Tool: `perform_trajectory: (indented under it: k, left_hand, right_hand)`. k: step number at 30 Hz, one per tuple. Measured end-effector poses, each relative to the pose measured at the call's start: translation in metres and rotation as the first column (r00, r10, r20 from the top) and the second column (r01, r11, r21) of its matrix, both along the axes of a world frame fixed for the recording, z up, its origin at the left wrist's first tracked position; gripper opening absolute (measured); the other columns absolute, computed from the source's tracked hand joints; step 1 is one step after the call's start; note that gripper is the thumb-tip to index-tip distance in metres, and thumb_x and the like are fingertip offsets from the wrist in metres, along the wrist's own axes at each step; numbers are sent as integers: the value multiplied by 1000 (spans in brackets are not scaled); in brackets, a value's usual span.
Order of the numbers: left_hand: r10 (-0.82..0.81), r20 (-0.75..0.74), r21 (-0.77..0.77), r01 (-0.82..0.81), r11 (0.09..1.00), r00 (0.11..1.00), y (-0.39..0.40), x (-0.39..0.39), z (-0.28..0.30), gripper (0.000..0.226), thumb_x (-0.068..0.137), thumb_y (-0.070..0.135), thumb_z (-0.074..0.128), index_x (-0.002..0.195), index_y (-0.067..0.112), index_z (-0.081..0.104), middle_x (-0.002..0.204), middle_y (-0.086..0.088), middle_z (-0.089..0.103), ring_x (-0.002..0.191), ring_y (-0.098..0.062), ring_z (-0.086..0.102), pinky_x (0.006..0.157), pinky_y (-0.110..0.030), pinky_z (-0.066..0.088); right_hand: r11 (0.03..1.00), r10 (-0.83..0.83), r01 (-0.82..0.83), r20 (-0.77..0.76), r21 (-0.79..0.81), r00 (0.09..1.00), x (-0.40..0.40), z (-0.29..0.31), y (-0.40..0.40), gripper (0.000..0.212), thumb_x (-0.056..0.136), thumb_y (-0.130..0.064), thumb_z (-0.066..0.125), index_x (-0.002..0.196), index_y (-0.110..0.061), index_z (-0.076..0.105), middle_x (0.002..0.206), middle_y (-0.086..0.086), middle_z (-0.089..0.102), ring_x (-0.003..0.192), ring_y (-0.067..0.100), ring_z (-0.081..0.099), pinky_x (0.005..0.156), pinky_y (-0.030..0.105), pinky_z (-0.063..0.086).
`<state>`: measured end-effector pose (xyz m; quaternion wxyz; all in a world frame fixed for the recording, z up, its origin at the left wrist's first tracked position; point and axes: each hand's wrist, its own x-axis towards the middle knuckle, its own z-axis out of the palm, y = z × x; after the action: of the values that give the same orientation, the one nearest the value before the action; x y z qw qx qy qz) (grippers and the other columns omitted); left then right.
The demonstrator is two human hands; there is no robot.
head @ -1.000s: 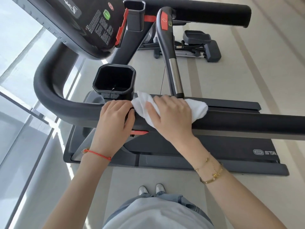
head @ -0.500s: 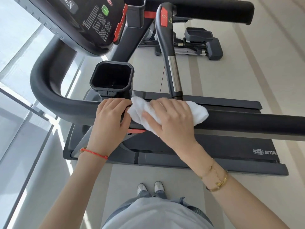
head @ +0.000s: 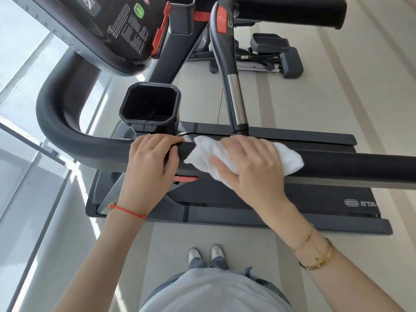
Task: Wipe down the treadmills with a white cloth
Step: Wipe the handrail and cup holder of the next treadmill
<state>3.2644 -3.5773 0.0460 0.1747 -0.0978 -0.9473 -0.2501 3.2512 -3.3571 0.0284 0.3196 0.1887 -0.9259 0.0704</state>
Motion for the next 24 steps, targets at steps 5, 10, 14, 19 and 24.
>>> perform_trajectory:
  k: [5,10,14,19,24]
  left_hand:
    - [4,-2,9,-4,1000,1000,1,0,0,24,98,10,50,112,12,68,107,0,68,104,-23,58,107,-37,34]
    - [13,13,-12,-13,1000,1000,4,1,0,24,96,9,52,113,11,68,109,-3,68,105,-26,59,108,-41,33]
    - [-8,5,-18,8,1000,1000,12,1,0,23,97,12,52,114,14,67,111,0,68,107,-21,59,113,-42,30]
    - [-72,17,-41,72,997,997,46,1,3,22,98,18,52,115,15,67,110,2,69,105,-20,62,111,-43,31]
    - [-134,36,-61,136,989,990,98,-2,4,22,98,15,51,113,16,67,105,3,70,99,-19,62,106,-44,34]
  right_hand:
    - [961,-267,266,-10,-81,964,-13,10,14,46,98,-44,40,65,-16,55,58,0,52,56,25,48,62,36,35]
    - [996,-63,59,-55,-72,996,-2,-5,-38,37,97,-46,47,93,-16,70,85,0,66,76,23,58,78,37,43]
    - [991,-124,119,-96,-61,988,0,-3,27,39,98,-46,46,85,-15,68,80,0,66,74,23,60,75,37,44]
    - [892,-435,411,-107,-188,894,-3,0,47,42,97,-37,47,62,-14,54,57,1,53,58,24,48,68,36,38]
    - [985,-157,135,-237,-105,959,2,-12,67,32,93,-40,55,82,-14,71,83,-2,71,79,21,66,78,37,50]
